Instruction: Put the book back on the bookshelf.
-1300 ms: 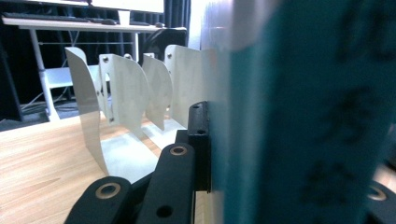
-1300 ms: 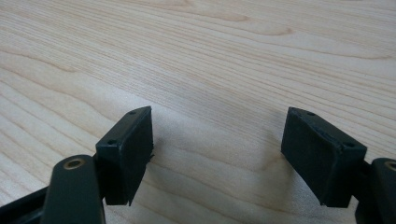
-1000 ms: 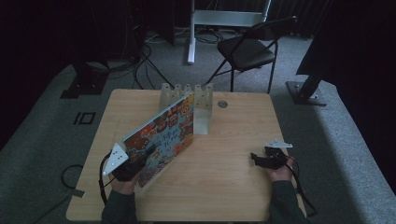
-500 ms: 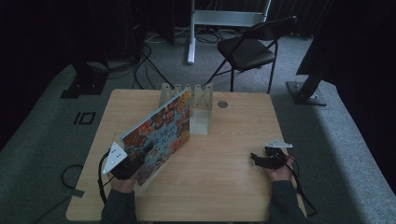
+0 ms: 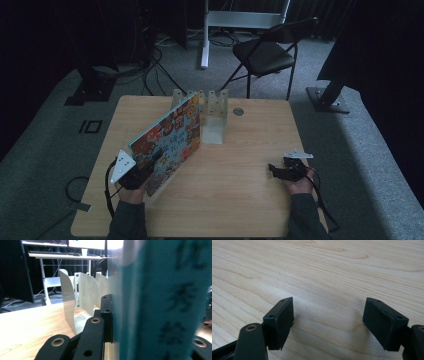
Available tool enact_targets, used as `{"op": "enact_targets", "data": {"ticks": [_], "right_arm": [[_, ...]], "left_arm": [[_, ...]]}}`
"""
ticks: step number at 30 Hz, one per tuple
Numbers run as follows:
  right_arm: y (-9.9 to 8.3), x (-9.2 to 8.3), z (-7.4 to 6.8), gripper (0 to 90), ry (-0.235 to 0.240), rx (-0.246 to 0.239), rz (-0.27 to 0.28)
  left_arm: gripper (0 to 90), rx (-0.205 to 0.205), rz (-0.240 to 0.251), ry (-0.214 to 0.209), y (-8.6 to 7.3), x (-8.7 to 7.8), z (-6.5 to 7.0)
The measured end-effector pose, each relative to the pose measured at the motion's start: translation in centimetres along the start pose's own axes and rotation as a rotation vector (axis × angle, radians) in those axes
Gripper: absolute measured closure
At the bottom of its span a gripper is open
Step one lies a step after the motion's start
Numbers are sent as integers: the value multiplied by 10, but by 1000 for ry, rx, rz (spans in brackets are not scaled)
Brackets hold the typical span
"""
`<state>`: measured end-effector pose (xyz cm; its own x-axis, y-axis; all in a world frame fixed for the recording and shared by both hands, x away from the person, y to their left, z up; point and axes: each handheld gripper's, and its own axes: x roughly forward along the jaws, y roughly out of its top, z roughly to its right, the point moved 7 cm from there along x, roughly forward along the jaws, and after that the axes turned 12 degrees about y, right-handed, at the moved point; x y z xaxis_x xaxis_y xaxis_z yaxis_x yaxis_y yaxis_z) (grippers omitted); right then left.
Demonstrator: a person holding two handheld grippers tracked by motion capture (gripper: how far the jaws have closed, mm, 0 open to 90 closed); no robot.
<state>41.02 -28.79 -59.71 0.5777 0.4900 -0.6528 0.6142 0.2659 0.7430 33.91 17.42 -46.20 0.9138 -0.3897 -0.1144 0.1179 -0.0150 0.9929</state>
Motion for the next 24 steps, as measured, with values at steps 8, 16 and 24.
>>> {"op": "enact_targets", "data": {"ticks": [8,16,24], "right_arm": [[0,0,0,245,1,1,-1],[0,0,0,245,1,1,-1],[0,0,0,245,1,1,-1]], "left_arm": [[810,0,-1,28,0,2,-4],[810,8,-5,50,1,4,-4],[810,10,-13,82,1,10,-5]]}}
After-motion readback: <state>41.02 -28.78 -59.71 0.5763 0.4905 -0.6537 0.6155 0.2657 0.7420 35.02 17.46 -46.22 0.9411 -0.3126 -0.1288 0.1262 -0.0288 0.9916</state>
